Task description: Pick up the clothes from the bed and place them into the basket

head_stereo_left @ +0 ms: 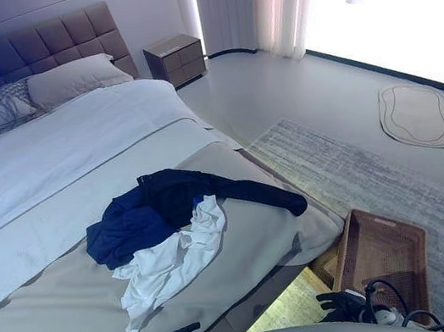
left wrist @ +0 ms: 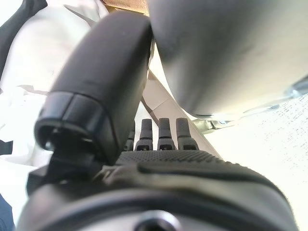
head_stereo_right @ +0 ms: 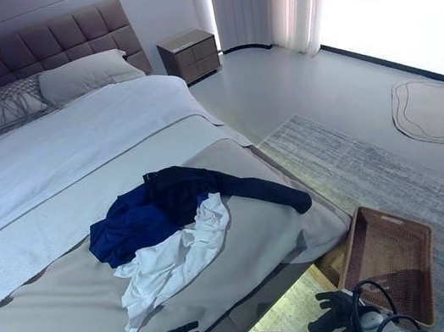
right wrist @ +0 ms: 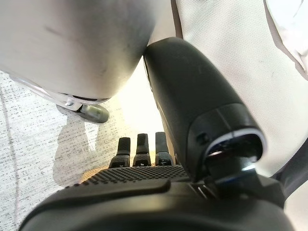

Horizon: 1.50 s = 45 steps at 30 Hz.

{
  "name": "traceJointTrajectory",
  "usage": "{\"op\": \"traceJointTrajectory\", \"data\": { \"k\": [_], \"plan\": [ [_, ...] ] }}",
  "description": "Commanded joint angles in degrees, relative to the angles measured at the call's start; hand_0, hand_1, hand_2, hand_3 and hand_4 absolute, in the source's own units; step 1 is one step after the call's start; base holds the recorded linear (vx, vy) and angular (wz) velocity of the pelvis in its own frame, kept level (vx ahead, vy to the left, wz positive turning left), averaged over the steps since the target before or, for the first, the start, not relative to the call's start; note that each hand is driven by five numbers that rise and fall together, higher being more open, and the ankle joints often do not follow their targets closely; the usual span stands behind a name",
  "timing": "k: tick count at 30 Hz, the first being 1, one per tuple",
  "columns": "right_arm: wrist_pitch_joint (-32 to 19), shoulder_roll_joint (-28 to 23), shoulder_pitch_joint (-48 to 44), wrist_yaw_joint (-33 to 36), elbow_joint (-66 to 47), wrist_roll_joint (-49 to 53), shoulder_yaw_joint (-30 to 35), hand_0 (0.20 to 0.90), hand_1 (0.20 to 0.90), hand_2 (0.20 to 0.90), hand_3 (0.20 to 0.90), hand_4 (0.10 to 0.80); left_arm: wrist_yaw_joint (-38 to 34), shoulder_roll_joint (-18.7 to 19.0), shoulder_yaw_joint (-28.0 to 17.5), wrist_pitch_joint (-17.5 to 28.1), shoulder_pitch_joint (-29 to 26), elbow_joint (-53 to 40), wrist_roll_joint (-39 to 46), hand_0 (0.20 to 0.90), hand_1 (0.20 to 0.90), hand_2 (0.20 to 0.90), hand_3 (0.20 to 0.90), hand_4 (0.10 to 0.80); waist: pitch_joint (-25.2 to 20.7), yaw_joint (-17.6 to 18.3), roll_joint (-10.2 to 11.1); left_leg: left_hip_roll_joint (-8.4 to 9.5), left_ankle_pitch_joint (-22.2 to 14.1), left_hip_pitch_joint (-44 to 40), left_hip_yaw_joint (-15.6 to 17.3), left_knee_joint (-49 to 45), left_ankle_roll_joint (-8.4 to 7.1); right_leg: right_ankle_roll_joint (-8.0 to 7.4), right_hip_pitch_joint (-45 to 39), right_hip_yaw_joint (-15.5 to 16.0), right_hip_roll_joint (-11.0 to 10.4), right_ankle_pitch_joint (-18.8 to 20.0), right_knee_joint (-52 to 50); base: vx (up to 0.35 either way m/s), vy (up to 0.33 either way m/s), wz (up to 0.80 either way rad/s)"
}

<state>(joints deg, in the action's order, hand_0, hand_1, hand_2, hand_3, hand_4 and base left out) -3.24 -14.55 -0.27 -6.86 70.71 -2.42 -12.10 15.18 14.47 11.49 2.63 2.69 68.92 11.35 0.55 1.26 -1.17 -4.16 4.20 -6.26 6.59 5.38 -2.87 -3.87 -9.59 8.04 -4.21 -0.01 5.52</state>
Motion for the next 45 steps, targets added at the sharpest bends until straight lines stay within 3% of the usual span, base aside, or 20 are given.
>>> {"op": "traceJointTrajectory", "data": {
  "k": [1, 21, 27, 31, 33, 39, 41, 45],
  "plan": [
    [-0.41, -0.59, -4.01, -0.61, 3.89, -2.17, -0.63, 0.900, 0.900, 0.900, 0.900, 0.800, 1.39, -0.16, 0.32, 1.53, -5.39, 3.71, 0.20, 0.900, 0.900, 0.900, 0.900, 0.800, 2.84, -1.30, 0.95, 5.56, -8.54, -3.51, 1.22, -0.38, 4.45, 1.47, 1.46, 3.70, 2.26, -3.46, -3.79, 0.000, 0.000, 0.00],
    [-0.19, -0.36, -3.80, -1.41, 4.00, 0.39, -0.16, 0.900, 0.900, 0.900, 0.900, 0.800, 0.74, -0.35, 0.19, 0.71, -5.30, 3.90, 0.39, 0.900, 0.900, 0.900, 0.900, 0.800, 2.99, -1.41, 1.07, 5.53, -8.45, -3.41, 1.18, -0.38, 4.49, 1.48, 1.56, 3.92, 2.24, -3.65, -4.24, 0.000, 0.000, 0.00],
    [-0.41, 0.19, -3.12, -4.73, 3.87, 18.07, 4.34, 0.900, 0.900, 0.900, 0.900, 0.800, 0.56, -0.52, -0.47, 0.29, -4.78, 3.88, 0.06, 0.900, 0.900, 0.900, 0.900, 0.800, 3.06, -1.42, 0.93, 5.50, -8.49, -3.74, 1.15, -0.38, 4.49, 1.41, 1.36, 4.19, 2.03, -3.76, -4.75, 0.036, 0.017, 0.00],
    [-3.24, -0.37, -3.16, -4.93, -5.02, 25.29, 7.52, 0.900, 0.900, 0.900, 0.900, 0.800, 0.27, -0.18, -0.81, 0.68, -3.50, 2.95, 1.15, 0.900, 0.900, 0.900, 0.900, 0.800, 3.58, -1.38, 1.01, 5.33, -8.36, -3.67, 1.19, -0.38, 4.58, 1.23, 1.71, 4.07, 1.86, -3.86, -5.62, 0.037, 0.023, 0.00],
    [-4.76, -0.92, -3.25, -2.88, -14.43, 21.33, 5.16, 0.900, 0.900, 0.900, 0.900, 0.800, -0.26, 0.04, -0.43, 0.55, -2.74, 1.51, 2.37, 0.900, 0.900, 0.900, 0.900, 0.800, 4.15, -1.54, 1.34, 5.41, -8.33, -3.45, 0.86, -0.40, 4.76, 1.20, 2.02, 4.03, 1.76, -3.90, -5.93, -0.002, 0.044, -0.01],
    [-8.13, -5.81, -7.76, 12.08, -40.68, 2.36, -5.30, 0.900, 0.900, 0.900, 0.900, 0.800, -1.76, 0.17, 1.84, 1.93, -2.06, -2.50, 5.98, 0.900, 0.900, 0.900, 0.900, 0.800, 6.56, -4.08, 2.74, 6.22, -7.94, -0.26, -1.69, -1.45, 5.58, 1.28, 4.46, 5.06, 0.83, -3.72, -6.99, -0.054, 0.067, 0.08],
    [-9.77, -7.38, -10.51, 14.52, -43.69, -1.36, -6.64, 0.900, 0.900, 0.900, 0.900, 0.800, -2.19, -0.10, 2.63, 2.67, -2.30, -2.89, 6.93, 0.900, 0.900, 0.900, 0.900, 0.800, 7.19, -5.08, 2.95, 6.46, -7.89, 1.29, -2.51, -2.20, 5.81, 1.31, 5.72, 5.43, 0.47, -3.58, -7.54, -0.099, 0.092, 0.32],
    [-6.01, -11.17, -24.70, 21.64, -48.44, -9.31, -10.01, 0.900, 0.900, 0.900, 0.900, 0.800, -2.89, 0.05, 4.43, 4.32, -4.66, -3.71, 7.91, 0.900, 0.900, 0.900, 0.900, 0.800, 11.93, -9.06, 3.22, 7.45, -7.58, 6.70, -6.06, -5.40, 6.55, 1.26, 9.91, 6.99, -0.97, -3.36, -10.69, -0.194, 0.101, 0.40]
  ]
}}
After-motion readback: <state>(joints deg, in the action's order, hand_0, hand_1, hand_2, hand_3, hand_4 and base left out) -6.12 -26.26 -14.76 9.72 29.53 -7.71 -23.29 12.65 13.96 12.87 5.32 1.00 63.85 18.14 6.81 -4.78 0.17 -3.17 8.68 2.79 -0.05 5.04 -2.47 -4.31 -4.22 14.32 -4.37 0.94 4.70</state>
